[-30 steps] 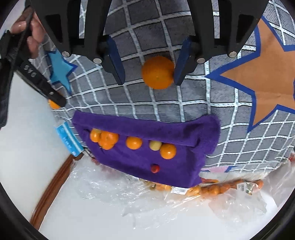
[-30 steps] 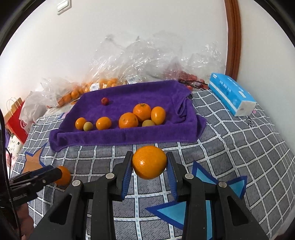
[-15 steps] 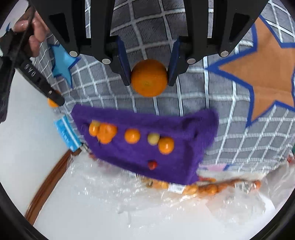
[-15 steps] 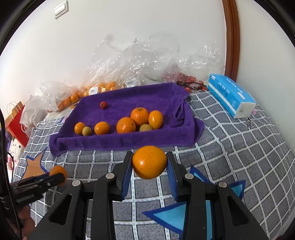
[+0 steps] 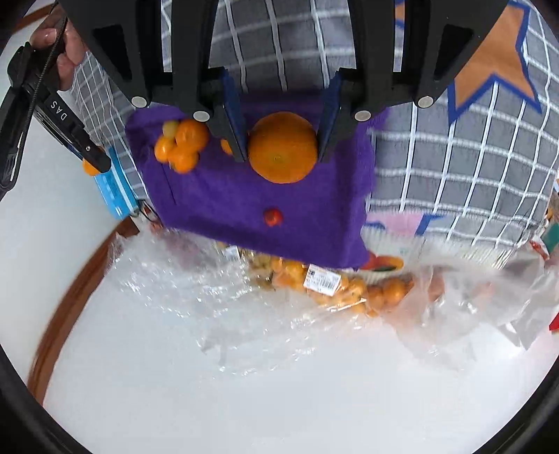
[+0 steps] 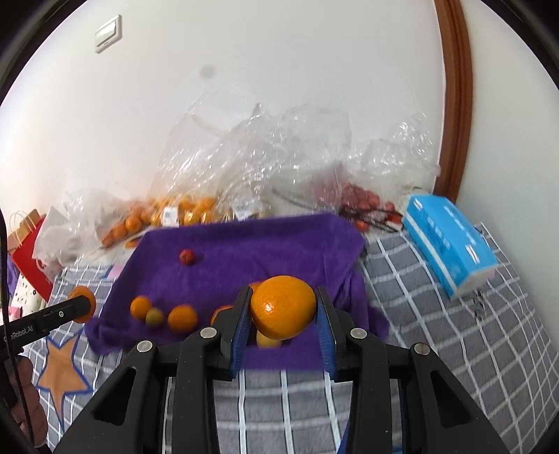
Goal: Organize fruits
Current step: 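Lower both oranges onto the purple towel and open both grippers, then withdraw both open grippers back from the towel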
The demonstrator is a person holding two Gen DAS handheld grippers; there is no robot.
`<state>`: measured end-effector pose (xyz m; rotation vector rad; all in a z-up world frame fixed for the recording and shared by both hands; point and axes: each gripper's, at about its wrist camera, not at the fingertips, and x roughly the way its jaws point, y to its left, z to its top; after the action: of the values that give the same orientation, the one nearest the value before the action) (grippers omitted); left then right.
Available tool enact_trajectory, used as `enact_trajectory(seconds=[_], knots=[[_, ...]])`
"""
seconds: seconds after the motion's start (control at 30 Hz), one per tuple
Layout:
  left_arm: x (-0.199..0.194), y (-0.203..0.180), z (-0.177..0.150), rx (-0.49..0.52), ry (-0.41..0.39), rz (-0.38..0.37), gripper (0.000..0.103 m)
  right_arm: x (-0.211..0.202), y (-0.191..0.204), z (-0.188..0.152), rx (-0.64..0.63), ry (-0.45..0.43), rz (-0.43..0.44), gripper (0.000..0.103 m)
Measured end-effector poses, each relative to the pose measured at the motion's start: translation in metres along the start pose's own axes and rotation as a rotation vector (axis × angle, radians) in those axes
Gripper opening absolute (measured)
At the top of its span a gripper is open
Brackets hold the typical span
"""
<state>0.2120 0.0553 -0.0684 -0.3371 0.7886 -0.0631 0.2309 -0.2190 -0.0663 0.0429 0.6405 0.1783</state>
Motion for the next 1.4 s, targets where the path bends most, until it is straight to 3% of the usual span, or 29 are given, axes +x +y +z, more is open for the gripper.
enact_trajectory(seconds=[0.33, 0.77, 1.13, 1.3, 1.4], knots=[[0.07, -0.004, 0.029, -0.016, 0.055, 0.016, 0.038, 0.067, -0.003, 0.028, -0.011, 0.047, 0.01, 0.035], [0.132, -0.01, 0.026, 0.013, 0.18, 0.067, 0.038, 0.142, -0.004, 0.017, -0.002, 0.177, 0.003, 0.035], [0.132, -0.019, 0.023, 0.041, 0.207, 0.094, 0.04, 0.151, -0.003, 0.011, -0.004, 0.213, 0.017, 0.038], [0.1, -0.028, 0.024, 0.064, 0.17, 0.104, 0.056, 0.127, -0.001, 0.019, -0.001, 0.189, 0.007, 0.047], [0.075, -0.037, 0.023, 0.078, 0.148, 0.101, 0.059, 0.096, 0.004, 0.023, -0.011, 0.147, -0.008, 0.057]])
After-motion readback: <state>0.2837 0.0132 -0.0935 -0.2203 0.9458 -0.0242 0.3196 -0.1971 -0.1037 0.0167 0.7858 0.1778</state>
